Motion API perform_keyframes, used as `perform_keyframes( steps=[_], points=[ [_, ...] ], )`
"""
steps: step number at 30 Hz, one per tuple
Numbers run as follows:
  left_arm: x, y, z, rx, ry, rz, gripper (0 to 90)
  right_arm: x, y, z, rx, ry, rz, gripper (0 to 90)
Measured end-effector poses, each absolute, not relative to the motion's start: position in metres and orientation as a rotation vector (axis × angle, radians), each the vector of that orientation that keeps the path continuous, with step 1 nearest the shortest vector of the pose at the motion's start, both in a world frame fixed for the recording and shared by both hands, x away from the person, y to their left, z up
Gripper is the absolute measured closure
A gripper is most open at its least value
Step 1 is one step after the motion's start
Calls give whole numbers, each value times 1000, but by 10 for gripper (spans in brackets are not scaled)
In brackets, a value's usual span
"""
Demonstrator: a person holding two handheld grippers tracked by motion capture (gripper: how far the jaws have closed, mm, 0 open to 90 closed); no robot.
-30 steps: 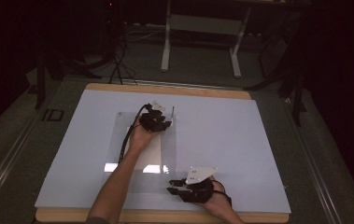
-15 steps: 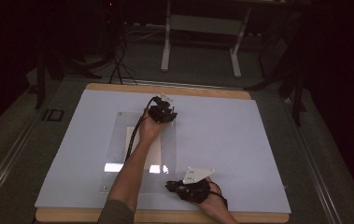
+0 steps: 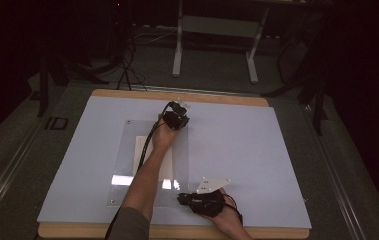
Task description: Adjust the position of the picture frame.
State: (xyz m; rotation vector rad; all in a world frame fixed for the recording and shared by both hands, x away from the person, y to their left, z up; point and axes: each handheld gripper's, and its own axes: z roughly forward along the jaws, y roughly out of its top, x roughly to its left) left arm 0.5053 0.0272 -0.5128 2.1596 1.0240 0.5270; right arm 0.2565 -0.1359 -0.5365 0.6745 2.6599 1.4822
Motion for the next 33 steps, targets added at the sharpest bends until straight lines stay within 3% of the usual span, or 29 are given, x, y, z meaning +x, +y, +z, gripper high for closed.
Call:
perform_keyframes(
  steps=[6,15,25,33],
  points=[
    [505,35,-503,2141,1036,530,848,256,-148,-524,728,2617,1553,817],
    [501,93,-487,2088,1116,521,852,275,-204,-502,930,2415,1603,803],
    [466,146,-483,2078,1079,451,861,335,-259,-495,1155,2208,1575,780],
    [429,163,-492,2111,1046,407,861,388,-274,-495,1259,2149,1516,784]
  ],
)
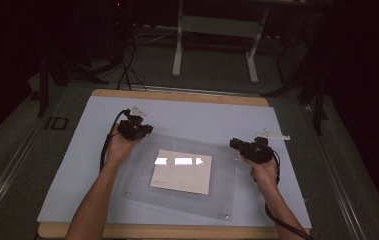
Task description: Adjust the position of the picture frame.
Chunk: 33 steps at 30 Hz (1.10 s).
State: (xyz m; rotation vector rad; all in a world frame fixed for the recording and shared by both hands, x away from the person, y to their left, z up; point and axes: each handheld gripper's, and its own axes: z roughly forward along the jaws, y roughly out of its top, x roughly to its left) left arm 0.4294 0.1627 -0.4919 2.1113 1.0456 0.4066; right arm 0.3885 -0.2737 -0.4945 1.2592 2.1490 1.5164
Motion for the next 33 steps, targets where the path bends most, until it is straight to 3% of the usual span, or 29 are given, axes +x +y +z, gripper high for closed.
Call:
perform_keyframes(
  steps=[9,14,33],
  points=[
    [422,165,-490,2145,1116,475,860,427,-260,-491,1285,2187,1439,790],
    [426,162,-509,2128,1182,434,859,437,-258,-517,1388,2201,1385,798],
    [415,168,-513,2080,1174,437,853,436,-252,-518,1333,2180,1358,813]
  ],
)
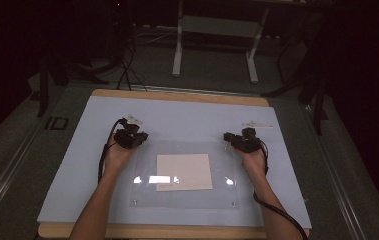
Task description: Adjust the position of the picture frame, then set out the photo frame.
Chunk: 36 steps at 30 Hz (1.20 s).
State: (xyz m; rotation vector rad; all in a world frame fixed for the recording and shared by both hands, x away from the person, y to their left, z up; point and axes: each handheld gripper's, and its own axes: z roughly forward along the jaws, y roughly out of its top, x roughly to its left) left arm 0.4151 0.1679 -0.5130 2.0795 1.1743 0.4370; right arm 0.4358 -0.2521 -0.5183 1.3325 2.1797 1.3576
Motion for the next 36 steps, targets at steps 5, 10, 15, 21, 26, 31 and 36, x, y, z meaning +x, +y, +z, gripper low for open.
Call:
perform_keyframes(
  steps=[5,10,15,21,26,31,36],
  points=[
    [414,168,-514,2058,1188,430,845,436,-252,-518,1327,2184,1349,814],
    [413,171,-521,2062,1205,389,802,434,-252,-518,1331,2174,1350,812],
    [409,176,-527,2035,1217,383,736,433,-252,-519,1326,2174,1348,812],
    [403,180,-522,1992,1193,401,661,432,-250,-516,1291,2187,1299,807],
    [401,186,-521,1925,1198,372,637,427,-252,-514,1254,2175,1305,774],
    [401,191,-522,1863,1185,371,624,424,-256,-511,1217,2173,1285,799],
    [397,189,-522,1829,1154,400,671,422,-253,-512,1191,2169,1269,838]
  ],
)
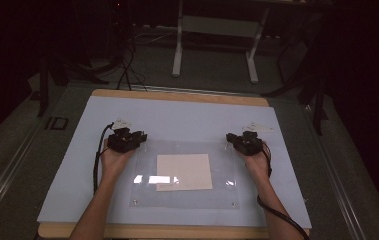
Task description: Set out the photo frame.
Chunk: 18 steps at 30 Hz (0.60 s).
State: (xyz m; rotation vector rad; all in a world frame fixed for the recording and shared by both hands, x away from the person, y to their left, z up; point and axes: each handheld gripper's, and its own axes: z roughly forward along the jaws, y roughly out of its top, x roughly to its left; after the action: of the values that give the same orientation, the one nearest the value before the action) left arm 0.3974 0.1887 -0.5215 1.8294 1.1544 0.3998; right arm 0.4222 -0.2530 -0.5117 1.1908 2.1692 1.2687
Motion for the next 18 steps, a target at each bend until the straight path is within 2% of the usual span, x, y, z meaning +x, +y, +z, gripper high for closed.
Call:
perform_keyframes(
  steps=[6,14,18],
  points=[
    [395,188,-521,1811,1143,429,719,421,-255,-516,1230,2132,1310,803],
    [396,185,-523,1826,1140,436,801,420,-253,-520,1238,2136,1294,834],
    [396,185,-524,1825,1132,453,813,420,-254,-522,1260,2127,1319,832]
  ],
)
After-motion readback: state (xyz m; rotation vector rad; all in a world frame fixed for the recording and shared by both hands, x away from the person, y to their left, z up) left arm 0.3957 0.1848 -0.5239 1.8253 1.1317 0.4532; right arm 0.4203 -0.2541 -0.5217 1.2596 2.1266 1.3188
